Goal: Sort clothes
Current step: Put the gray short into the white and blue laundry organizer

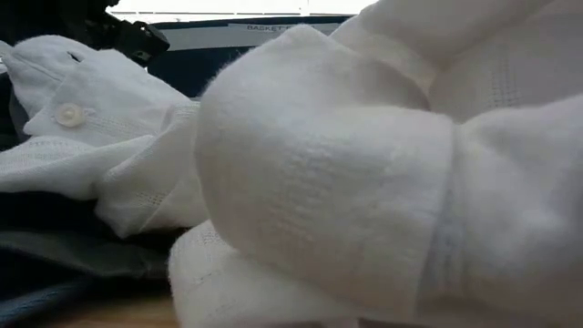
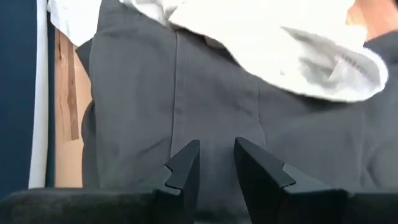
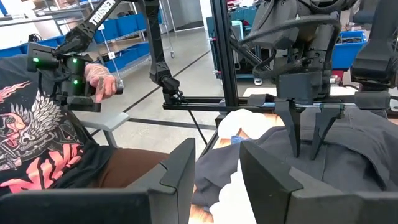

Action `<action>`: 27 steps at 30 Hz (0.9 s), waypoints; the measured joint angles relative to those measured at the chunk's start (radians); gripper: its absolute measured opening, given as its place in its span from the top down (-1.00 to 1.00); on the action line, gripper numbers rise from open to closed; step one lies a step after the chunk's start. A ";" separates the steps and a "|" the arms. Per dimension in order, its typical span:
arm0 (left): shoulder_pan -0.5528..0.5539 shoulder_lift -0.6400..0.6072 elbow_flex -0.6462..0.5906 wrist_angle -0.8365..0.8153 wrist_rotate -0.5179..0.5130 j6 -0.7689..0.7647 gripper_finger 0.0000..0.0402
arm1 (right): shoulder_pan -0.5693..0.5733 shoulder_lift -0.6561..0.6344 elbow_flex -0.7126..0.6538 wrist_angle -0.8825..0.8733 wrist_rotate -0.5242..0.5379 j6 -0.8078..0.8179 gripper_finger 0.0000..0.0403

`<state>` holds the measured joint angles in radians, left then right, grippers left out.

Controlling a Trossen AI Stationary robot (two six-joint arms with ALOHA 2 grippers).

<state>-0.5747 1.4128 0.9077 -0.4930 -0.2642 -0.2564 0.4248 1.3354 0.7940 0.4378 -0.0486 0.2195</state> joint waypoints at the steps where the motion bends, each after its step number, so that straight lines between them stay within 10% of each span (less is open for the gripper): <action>1: 0.000 0.000 0.000 0.008 0.000 0.000 0.43 | 0.000 0.000 0.000 -0.001 0.000 0.000 0.42; 15: -0.003 0.001 0.061 -0.005 0.114 -0.001 -0.13 | 0.000 0.000 0.000 -0.009 0.000 0.000 0.42; 27: -0.007 0.101 0.051 -0.108 0.082 0.004 -0.18 | -0.002 0.000 0.000 -0.027 0.000 -0.003 0.42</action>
<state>-0.5817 1.5140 0.9588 -0.6014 -0.1822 -0.2523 0.4224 1.3354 0.7940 0.4107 -0.0491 0.2165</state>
